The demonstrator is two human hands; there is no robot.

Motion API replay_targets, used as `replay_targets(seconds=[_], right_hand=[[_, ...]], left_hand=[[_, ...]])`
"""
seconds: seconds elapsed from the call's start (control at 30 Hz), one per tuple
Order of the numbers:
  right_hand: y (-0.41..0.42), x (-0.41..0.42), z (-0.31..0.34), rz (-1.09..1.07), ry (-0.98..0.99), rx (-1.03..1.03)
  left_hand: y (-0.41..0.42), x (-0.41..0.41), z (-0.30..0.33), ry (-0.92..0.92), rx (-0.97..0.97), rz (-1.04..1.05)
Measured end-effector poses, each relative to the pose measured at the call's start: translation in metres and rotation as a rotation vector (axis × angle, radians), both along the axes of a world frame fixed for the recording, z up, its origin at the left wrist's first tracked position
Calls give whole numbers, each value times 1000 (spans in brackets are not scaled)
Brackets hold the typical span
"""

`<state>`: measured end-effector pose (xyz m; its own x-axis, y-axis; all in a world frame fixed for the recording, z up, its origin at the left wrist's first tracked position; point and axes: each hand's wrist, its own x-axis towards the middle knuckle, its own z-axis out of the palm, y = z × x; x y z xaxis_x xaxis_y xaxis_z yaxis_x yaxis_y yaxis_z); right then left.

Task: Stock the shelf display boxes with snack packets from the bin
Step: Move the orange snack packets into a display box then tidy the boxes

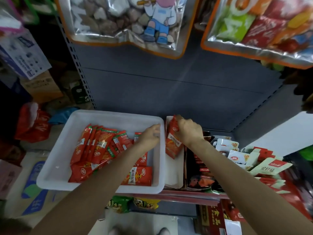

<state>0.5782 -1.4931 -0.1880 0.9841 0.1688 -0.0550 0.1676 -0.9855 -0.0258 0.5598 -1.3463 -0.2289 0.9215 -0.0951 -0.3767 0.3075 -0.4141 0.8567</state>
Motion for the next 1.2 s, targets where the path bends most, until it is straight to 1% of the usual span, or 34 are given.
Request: replay_targets(seconds=[0.07, 0.13, 0.2, 0.27, 0.33, 0.4, 0.47, 0.57, 0.63, 0.7, 0.8, 0.83, 0.9, 0.97, 1.0, 1.1, 1.2], right_hand=[[0, -2, -4, -7, -16, 19], [1, -3, -8, -3, -4, -6], [3, -4, -10, -3, 22, 3], [6, -5, -8, 2, -1, 40], [10, -9, -4, 8, -61, 122], [22, -19, -2, 17, -75, 281], [41, -28, -5, 47, -17, 408], [75, -34, -26, 107, 146, 440], [93, -34, -44, 59, 258, 443], [105, -32, -63, -22, 353, 426], [120, -29, -91, -167, 472, 410], [124, -28, -99, -226, 491, 399], [131, -24, -106, -366, 502, 399], [134, -19, -107, -509, 493, 488], [134, -16, -106, -545, 481, 535], [133, -10, -100, -484, 414, 564], [132, -10, -81, -409, 317, 644]], left_hand=[[3, -3, -1, -15, -18, -1], [8, -5, -2, -30, -20, -1], [14, -5, -3, -46, -7, -2], [22, -7, -4, -65, 22, 7], [32, -12, -3, -99, 41, 20], [46, -21, 0, -176, 79, 13], [63, -30, 1, -280, 203, -15], [96, -41, -10, -378, 469, -59], [118, -45, -21, -395, 578, -50], [138, -46, -33, -380, 627, -42], [160, -47, -49, -250, 640, -162], [164, -48, -53, -192, 614, -189], [166, -49, -57, -114, 537, -174], [164, -48, -61, -95, 544, -161], [163, -47, -63, -83, 570, -170], [161, -45, -67, -54, 622, -182], [158, -48, -62, -154, 604, -154]])
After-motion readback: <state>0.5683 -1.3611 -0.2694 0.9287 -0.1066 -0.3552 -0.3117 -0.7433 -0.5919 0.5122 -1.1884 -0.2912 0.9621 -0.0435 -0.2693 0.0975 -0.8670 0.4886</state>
